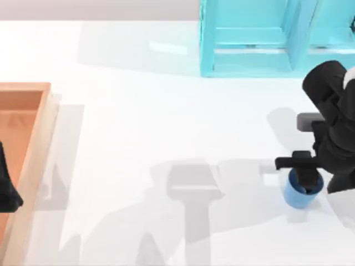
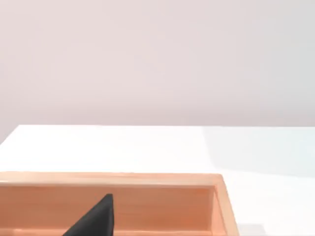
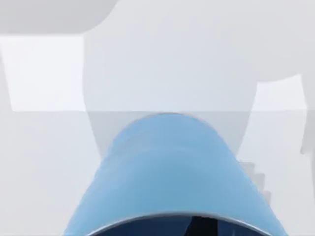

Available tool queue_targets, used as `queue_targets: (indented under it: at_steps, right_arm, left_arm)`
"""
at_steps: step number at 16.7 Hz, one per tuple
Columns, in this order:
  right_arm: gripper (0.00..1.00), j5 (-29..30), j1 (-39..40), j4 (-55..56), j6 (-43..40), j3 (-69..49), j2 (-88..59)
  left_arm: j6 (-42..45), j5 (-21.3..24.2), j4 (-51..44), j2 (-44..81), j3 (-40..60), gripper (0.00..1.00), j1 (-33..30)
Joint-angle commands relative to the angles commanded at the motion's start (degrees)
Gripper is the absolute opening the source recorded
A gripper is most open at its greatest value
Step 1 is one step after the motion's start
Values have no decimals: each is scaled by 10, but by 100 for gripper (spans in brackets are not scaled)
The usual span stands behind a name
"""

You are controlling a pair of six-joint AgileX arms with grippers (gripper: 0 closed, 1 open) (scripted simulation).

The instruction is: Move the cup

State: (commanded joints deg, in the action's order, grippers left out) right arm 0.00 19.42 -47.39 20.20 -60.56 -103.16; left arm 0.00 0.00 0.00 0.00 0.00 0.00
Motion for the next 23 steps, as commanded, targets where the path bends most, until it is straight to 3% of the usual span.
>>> queue_targets:
  at_steps: [3, 4, 15, 19, 23]
  right_arm:
    - [2, 0, 0, 0, 0, 0, 0]
    - [0, 0, 0, 0, 0, 0, 0]
    - [0, 0, -21, -10, -20, -14, -6]
    - [0, 0, -128, -54, -127, -70, -27]
    - [0, 2, -308, -115, -307, -133, -48]
  left_arm:
    - [0, 0, 0, 0, 0, 100, 0]
    - [0, 0, 0, 0, 0, 100, 0]
    - [0, 0, 0, 0, 0, 100, 0]
    - [0, 0, 0, 0, 0, 100, 0]
    - [0, 0, 0, 0, 0, 100, 0]
